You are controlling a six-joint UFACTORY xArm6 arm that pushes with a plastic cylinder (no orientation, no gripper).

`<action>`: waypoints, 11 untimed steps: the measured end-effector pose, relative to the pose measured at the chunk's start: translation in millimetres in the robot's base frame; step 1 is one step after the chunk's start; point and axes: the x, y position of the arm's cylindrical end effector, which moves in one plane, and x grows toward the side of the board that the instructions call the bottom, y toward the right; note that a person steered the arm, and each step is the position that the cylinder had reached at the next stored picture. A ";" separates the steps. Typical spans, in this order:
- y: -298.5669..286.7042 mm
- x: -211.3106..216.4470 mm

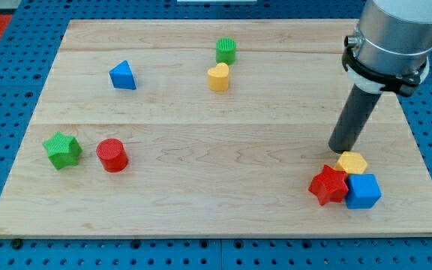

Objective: Slide the yellow heart slightly to the right side

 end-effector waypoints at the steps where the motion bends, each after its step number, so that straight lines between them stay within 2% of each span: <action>1: -20.9 -27.9; 2: -38.3 -72.7; 3: -100.1 -101.5; 5: -121.8 -154.6; 6: -155.4 -175.3; 7: -215.8 -177.6; 8: -219.5 -159.8; 9: -168.5 -136.6; 11: -165.3 -132.3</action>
